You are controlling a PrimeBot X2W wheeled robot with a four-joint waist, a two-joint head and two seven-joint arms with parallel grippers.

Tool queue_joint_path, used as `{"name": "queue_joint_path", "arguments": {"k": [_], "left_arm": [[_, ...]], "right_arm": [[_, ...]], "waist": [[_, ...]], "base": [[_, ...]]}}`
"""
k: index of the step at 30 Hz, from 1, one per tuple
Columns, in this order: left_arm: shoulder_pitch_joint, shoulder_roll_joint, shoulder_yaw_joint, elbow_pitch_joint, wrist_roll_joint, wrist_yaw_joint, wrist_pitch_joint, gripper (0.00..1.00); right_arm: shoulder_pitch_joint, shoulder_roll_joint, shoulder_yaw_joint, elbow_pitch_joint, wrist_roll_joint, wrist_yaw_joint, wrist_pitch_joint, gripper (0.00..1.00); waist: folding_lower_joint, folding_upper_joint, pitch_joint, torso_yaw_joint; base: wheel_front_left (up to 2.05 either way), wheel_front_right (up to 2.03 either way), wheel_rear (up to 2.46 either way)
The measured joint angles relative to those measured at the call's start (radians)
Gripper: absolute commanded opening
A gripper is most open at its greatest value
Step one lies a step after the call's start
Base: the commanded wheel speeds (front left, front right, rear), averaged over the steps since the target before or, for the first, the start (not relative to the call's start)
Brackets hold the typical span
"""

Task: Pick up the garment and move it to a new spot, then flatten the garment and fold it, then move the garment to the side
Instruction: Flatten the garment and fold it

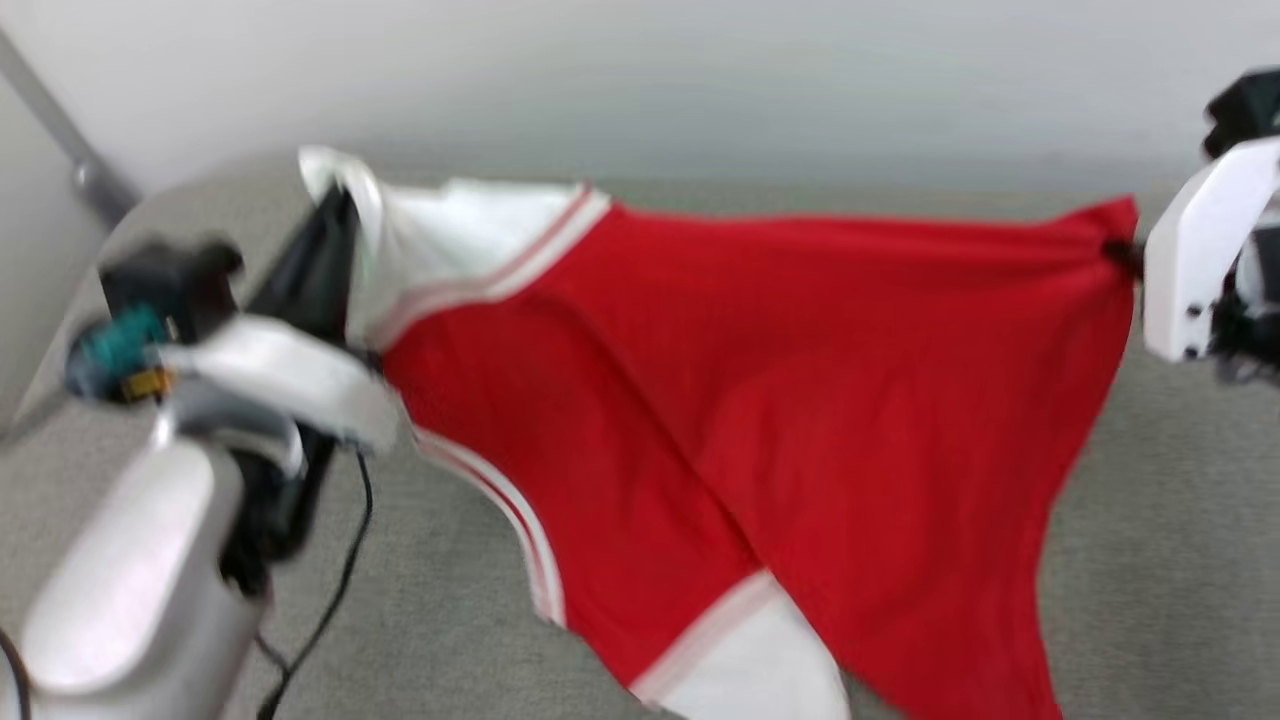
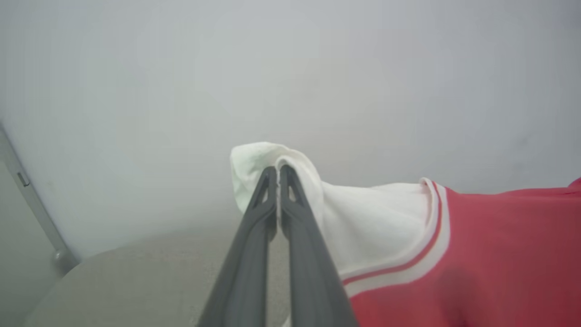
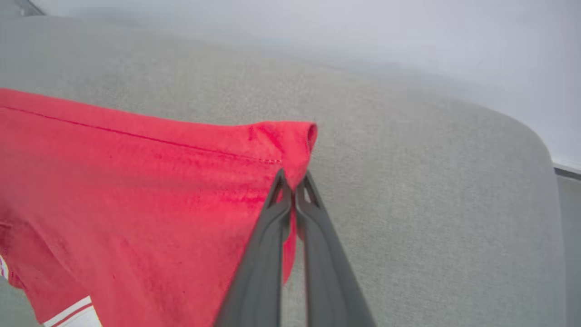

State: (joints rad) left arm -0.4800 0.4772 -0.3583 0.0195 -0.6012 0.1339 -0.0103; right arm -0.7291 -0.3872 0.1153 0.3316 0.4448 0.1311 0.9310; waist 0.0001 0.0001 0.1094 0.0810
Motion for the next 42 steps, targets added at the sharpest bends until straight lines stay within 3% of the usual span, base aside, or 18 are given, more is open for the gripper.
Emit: {"name": "queue_joint_path", "arguments": {"k": [7,12,19,27,35,42], "left_arm": [[-0.273,0.006,-0.002,0.145,0.008,-0.036,0.097,0.0],[-0.475,-0.009,0.02,0.275,-0.009,-0.058,0.132,0.0],[-0.776,-0.005,0.042,0.414,0.03,-0.075,0.094,0.0],[-1.049,0.028,0.075,0.496,0.073,-0.072,0.024,0.0],[-1.212,0.042,0.071,0.508,0.11,-0.072,-0.002,0.0],[-1.235,0.033,0.066,0.506,0.113,-0.063,-0.01,0.0]], "right_arm": [[-0.124,-0.002,-0.018,-0.009,-0.044,0.0,-0.044,0.0],[-0.251,-0.003,-0.04,-0.007,-0.074,0.0,-0.094,0.0],[-0.454,0.0,-0.052,-0.005,-0.127,0.001,-0.227,0.0],[-0.699,0.047,-0.033,0.027,-0.198,0.001,-0.442,0.0],[-0.903,0.061,0.003,0.127,-0.217,0.001,-0.623,0.0],[-0.994,0.05,0.054,0.236,-0.187,0.001,-0.729,0.0]], "waist": [[-0.0001,0.0,-0.043,-0.049],[0.0,0.0,-0.003,-0.065],[0.0,0.0,0.13,-0.08],[0.0001,0.0,0.315,-0.113],[0.0002,0.0,0.484,-0.143],[0.0002,0.0,0.595,-0.154]], "base": [[0.0,0.0,0.0],[0.0,0.0,0.0],[0.0,0.0,0.0],[0.0,0.0,0.0],[0.0,0.0,0.0],[0.0,0.0,0.0]]}}
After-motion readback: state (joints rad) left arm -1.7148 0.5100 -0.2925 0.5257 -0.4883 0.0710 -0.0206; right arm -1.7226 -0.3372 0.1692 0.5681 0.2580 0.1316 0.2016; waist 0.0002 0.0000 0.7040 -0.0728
